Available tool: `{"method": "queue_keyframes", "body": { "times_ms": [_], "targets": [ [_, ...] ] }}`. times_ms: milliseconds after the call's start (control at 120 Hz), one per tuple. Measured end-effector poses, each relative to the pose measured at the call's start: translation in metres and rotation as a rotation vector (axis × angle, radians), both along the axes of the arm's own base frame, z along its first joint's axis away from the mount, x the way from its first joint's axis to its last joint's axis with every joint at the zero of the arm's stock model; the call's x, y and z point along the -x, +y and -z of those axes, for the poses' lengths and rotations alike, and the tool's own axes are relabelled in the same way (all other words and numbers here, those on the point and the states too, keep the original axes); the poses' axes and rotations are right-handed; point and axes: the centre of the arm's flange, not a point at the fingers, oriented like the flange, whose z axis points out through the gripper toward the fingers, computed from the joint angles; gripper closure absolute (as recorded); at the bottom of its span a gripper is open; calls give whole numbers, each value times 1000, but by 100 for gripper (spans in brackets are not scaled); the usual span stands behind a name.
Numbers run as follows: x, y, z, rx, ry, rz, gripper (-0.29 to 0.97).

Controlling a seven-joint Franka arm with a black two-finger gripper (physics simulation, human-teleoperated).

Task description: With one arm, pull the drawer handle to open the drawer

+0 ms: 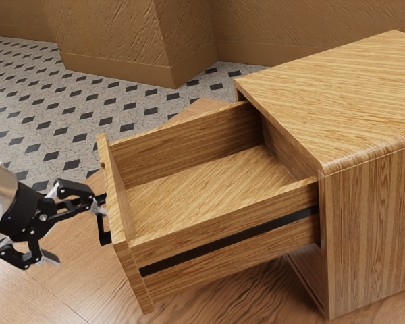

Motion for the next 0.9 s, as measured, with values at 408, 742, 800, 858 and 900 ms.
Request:
{"method": "queue_keyframes", "body": {
  "times_ms": [408, 742, 800, 858, 900],
  "targets": [
    [0, -13, -35, 37, -50, 15, 2],
    [52, -103, -110, 149, 35, -254, 0],
    [63, -119, -117, 137, 86, -365, 0],
    [68, -121, -113, 132, 138, -491, 0],
    [70, -119, -109, 132, 168, -586, 0]
  ]
}}
